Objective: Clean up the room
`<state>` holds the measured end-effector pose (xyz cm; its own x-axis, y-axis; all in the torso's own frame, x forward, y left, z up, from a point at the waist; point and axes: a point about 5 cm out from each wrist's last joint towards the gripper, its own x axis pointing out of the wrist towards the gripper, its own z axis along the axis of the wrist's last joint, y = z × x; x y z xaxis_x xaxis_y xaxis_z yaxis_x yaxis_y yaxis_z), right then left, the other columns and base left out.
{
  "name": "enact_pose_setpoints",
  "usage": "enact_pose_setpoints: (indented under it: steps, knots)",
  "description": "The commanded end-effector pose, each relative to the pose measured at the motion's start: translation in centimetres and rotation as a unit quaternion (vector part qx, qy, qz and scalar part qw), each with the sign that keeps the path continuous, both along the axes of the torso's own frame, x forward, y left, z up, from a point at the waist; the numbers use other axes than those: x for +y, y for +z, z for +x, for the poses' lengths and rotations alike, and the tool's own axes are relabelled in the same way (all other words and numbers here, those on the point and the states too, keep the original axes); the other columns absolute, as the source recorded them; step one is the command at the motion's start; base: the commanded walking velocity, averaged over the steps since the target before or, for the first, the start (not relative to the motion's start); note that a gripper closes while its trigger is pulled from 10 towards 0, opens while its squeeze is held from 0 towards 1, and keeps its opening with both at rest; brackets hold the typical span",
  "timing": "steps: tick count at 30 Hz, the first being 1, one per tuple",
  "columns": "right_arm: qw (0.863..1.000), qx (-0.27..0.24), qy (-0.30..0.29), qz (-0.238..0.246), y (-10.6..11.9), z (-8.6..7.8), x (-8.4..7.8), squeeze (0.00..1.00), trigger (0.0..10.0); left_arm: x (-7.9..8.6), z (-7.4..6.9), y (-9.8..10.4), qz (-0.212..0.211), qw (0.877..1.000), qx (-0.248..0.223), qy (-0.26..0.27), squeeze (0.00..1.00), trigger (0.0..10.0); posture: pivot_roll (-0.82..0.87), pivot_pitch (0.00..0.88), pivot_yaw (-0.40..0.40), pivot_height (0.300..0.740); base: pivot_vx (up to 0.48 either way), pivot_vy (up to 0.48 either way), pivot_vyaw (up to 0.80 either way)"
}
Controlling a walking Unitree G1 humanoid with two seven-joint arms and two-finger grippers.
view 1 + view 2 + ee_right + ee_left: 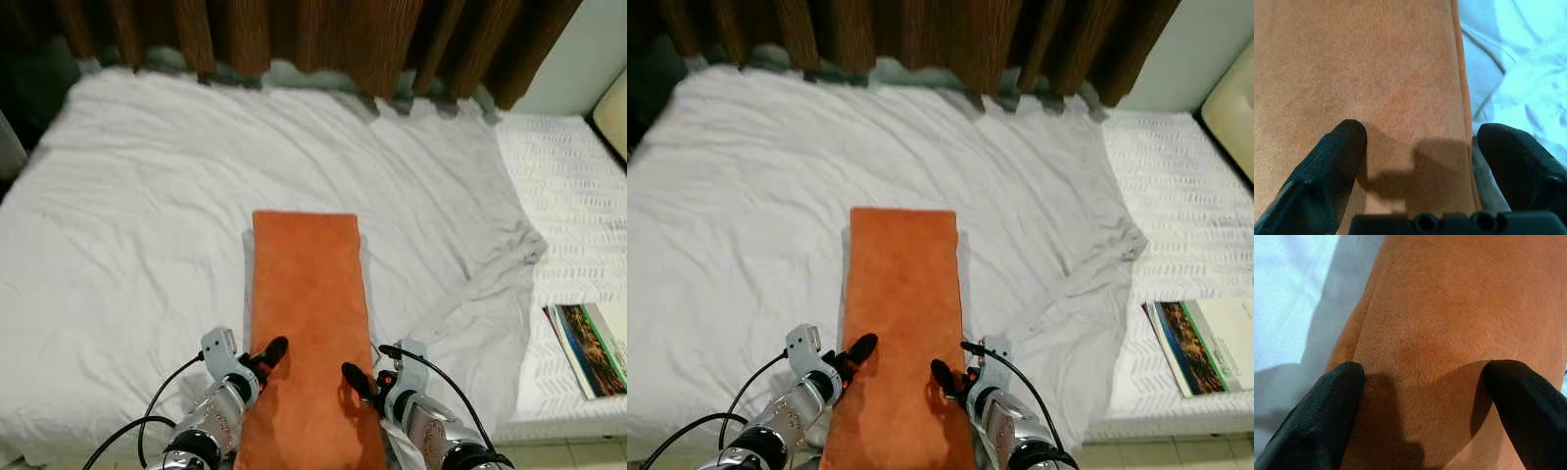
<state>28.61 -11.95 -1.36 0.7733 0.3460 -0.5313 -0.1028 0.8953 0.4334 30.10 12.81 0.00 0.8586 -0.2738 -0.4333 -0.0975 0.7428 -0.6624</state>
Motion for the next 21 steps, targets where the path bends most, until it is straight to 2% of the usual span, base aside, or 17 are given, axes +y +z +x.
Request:
enact_pose_setpoints:
  steps: [1, 3, 5, 6, 9, 11, 12, 17, 18, 21]
  knots:
    - [0.998, 0.055, 0.008, -0.003, -1.9, -2.1, 0.1, 0.0, 10.0, -1.2, -0.7, -0.7, -0.029, 0.999, 0.026, 0.003, 0.0, 10.0, -0.08, 0.356, -0.151, 0.74, 0.0, 0.0, 0.0]
    - [0.998, 0.055, 0.008, -0.003, -1.9, -2.1, 0.1, 0.0, 10.0, -1.2, -0.7, -0.7, -0.029, 0.999, 0.026, 0.003, 0.0, 10.0, -0.08, 0.356, -0.151, 0.74, 0.0, 0.0, 0.0]
    - [0.998, 0.056, 0.006, -0.004, -1.9, -2.1, 0.3, 0.0, 10.0, -2.8, -1.0, -0.9, -0.034, 0.998, 0.041, -0.019, 0.0, 10.0, -0.08, 0.388, -0.153, 0.74, 0.0, 0.0, 0.0]
    - [0.998, 0.056, 0.006, -0.003, -1.8, -1.9, 0.5, 0.0, 10.0, -3.4, -1.6, -1.4, -0.031, 0.997, 0.06, -0.034, 0.0, 10.0, -0.08, 0.395, -0.146, 0.74, 0.0, 0.0, 0.0]
    - [0.999, 0.053, 0.001, -0.003, -1.7, -1.7, 0.8, 0.0, 10.0, -3.9, -2.4, -2.1, -0.022, 0.995, 0.085, -0.049, 0.0, 10.0, -0.07, 0.397, -0.138, 0.74, 0.0, 0.0, 0.0]
    - [0.999, 0.053, 0.001, -0.003, -1.7, -1.7, 0.8, 0.0, 10.0, -3.9, -2.4, -2.1, -0.022, 0.995, 0.085, -0.049, 0.0, 10.0, -0.07, 0.397, -0.138, 0.74, 0.0, 0.0, 0.0]
    - [0.999, 0.053, -0.008, -0.004, -1.6, -1.6, 0.9, 0.0, 0.0, -3.8, -2.8, -2.4, -0.02, 0.994, 0.091, -0.052, 0.0, 10.0, -0.06, 0.4, -0.128, 0.74, 0.0, 0.0, 0.0]
    - [0.998, 0.059, -0.033, 0.0, -1.6, -1.6, 1.0, 0.0, 0.0, -3.6, -3.5, -3.0, -0.025, 0.993, 0.096, -0.061, 0.0, 10.0, -0.05, 0.411, -0.123, 0.74, 0.0, 0.0, 0.0]
    - [0.997, 0.064, -0.041, 0.008, -1.8, -1.8, 1.2, 0.0, 0.0, -3.4, -3.6, -3.1, -0.028, 0.993, 0.097, -0.061, 0.0, 0.0, -0.03, 0.434, -0.118, 0.74, 0.0, 0.0, 0.0]
    - [0.996, 0.069, -0.046, 0.019, -1.9, -2.1, 1.6, 0.0, 0.0, -3.2, -3.7, -3.2, -0.025, 0.993, 0.097, -0.058, 0.0, 0.0, 0.0, 0.45, -0.109, 0.74, 0.0, 0.0, 0.0]
